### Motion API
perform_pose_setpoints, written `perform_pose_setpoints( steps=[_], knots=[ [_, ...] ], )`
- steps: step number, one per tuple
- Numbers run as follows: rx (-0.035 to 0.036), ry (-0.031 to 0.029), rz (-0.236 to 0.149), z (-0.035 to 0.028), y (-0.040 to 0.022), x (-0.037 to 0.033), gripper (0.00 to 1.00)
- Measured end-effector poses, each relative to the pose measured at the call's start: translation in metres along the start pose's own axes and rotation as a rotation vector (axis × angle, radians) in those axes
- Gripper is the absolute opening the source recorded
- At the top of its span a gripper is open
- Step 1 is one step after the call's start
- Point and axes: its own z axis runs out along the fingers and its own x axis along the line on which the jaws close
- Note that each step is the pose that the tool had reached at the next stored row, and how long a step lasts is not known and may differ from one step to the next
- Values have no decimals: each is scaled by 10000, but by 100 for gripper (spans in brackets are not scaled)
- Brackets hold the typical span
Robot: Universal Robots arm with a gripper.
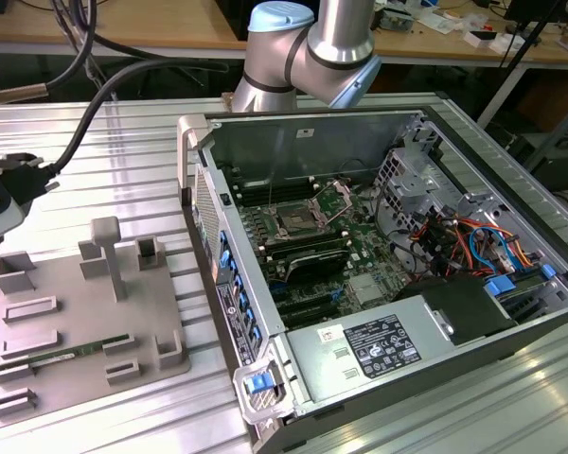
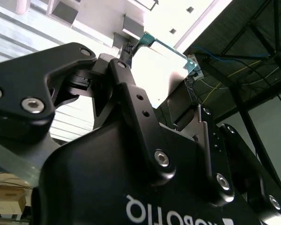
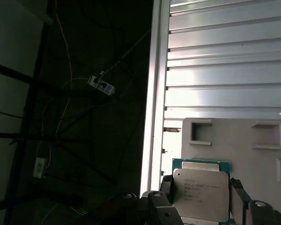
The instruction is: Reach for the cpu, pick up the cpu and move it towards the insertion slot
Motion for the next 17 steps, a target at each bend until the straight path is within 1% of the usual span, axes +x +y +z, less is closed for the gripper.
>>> perform_pose_setpoints(
  steps=[4,6,12,14,17],
  knots=[
    [-29,26,2,-23,4,3,55],
    [-68,59,2,-46,7,5,55],
    [-163,117,2,-81,9,10,55],
    [-214,153,3,-102,11,13,55],
    [-272,186,2,-121,13,15,55]
  ],
)
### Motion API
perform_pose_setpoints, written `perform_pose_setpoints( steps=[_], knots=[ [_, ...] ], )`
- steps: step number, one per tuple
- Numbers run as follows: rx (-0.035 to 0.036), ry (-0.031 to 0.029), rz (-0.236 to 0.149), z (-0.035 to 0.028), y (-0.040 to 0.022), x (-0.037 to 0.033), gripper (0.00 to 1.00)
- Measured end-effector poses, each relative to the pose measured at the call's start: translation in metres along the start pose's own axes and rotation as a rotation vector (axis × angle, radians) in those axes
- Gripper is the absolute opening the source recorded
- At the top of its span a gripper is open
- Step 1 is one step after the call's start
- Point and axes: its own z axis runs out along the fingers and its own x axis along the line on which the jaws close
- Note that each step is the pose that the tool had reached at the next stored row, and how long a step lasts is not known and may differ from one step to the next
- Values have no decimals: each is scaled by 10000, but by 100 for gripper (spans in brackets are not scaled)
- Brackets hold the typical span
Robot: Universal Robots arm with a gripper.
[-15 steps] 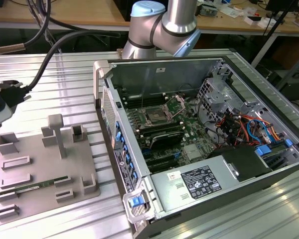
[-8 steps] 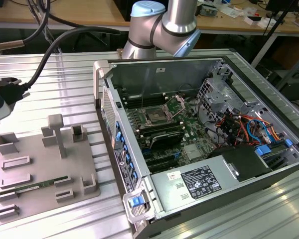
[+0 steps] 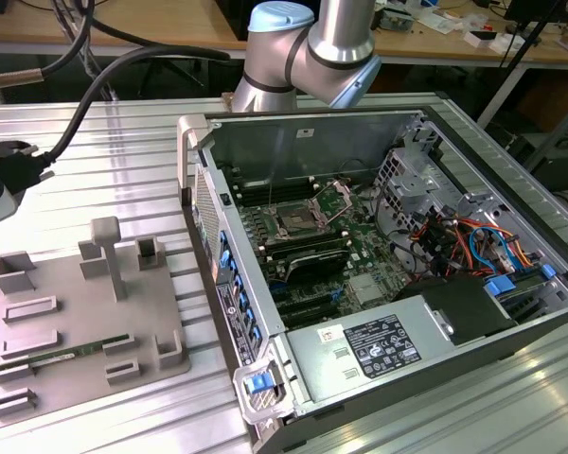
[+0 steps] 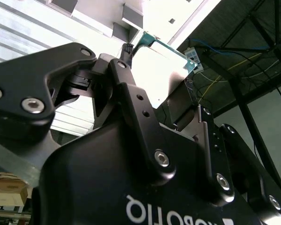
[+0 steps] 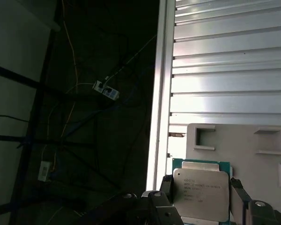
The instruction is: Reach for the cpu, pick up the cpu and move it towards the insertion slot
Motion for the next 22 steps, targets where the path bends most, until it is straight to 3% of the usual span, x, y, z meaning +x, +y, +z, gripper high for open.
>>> perform_pose_setpoints(
  steps=[15,22],
  knots=[
    [-282,164,-4,-92,10,13,55],
    [-370,238,0,-115,12,16,55]
  ],
)
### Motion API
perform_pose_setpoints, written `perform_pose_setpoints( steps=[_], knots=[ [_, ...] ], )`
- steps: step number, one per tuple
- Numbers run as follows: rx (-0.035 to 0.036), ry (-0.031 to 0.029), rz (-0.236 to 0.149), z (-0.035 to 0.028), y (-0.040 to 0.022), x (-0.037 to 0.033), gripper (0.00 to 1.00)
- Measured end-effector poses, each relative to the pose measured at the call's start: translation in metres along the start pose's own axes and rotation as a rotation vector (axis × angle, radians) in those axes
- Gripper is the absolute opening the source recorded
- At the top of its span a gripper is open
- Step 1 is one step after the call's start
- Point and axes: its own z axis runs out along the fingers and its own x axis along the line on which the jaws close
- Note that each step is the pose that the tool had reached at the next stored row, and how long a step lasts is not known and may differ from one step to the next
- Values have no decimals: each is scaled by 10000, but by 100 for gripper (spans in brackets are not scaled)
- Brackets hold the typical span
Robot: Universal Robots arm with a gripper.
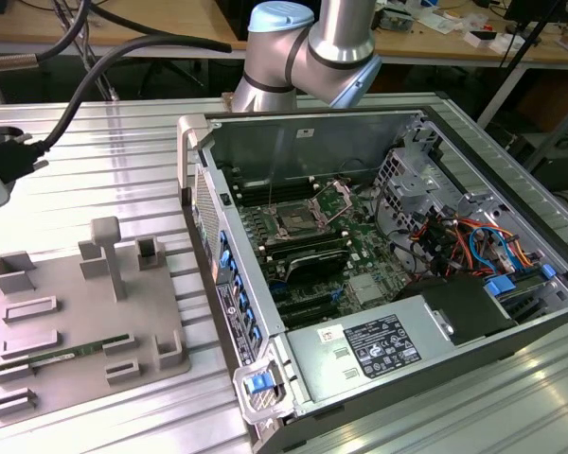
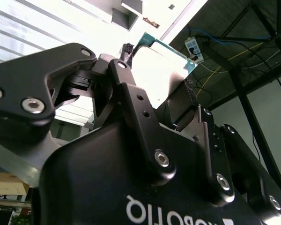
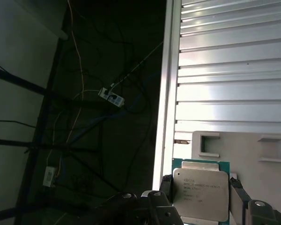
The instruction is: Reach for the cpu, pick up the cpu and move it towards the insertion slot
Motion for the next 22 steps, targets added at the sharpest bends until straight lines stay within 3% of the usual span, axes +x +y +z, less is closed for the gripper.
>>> perform_pose_setpoints(
  steps=[7,22],
  knots=[
    [-84,58,1,-28,4,5,55],
    [-338,232,3,-116,16,20,55]
  ],
)
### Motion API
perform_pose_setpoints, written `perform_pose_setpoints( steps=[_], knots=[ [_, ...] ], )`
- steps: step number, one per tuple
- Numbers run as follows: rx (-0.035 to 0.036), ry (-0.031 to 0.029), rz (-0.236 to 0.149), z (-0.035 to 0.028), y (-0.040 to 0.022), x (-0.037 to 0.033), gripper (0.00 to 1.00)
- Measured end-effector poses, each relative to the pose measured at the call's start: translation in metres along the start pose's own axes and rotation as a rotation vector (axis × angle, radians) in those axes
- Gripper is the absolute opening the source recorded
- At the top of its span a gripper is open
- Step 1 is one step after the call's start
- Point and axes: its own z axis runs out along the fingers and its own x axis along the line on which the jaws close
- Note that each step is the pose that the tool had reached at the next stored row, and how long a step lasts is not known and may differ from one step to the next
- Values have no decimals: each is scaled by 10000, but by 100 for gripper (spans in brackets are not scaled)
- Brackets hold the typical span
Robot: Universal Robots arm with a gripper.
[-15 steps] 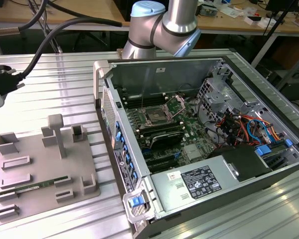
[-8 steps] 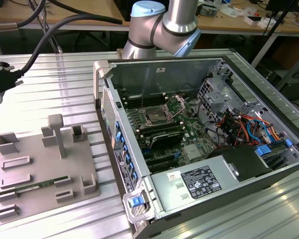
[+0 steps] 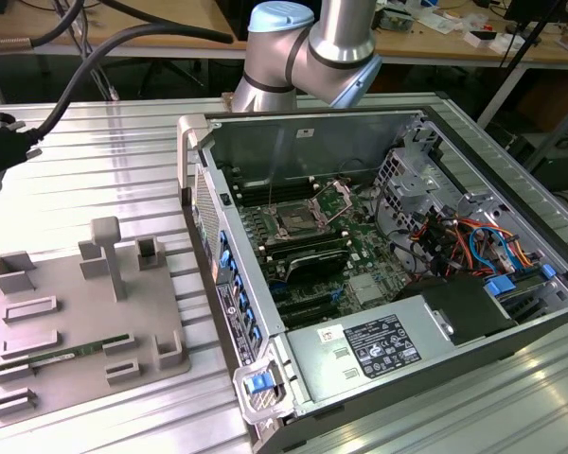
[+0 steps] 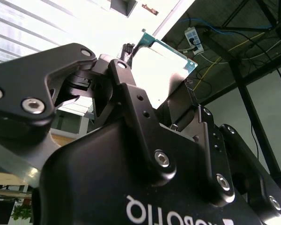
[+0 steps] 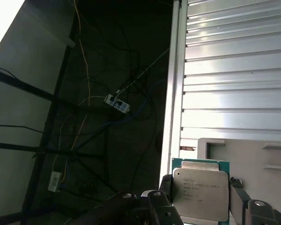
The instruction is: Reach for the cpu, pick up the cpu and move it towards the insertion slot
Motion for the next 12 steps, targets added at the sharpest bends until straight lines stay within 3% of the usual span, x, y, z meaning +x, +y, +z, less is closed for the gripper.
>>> perform_pose_setpoints(
  steps=[12],
  knots=[
    [-147,114,5,-48,9,9,55]
  ],
)
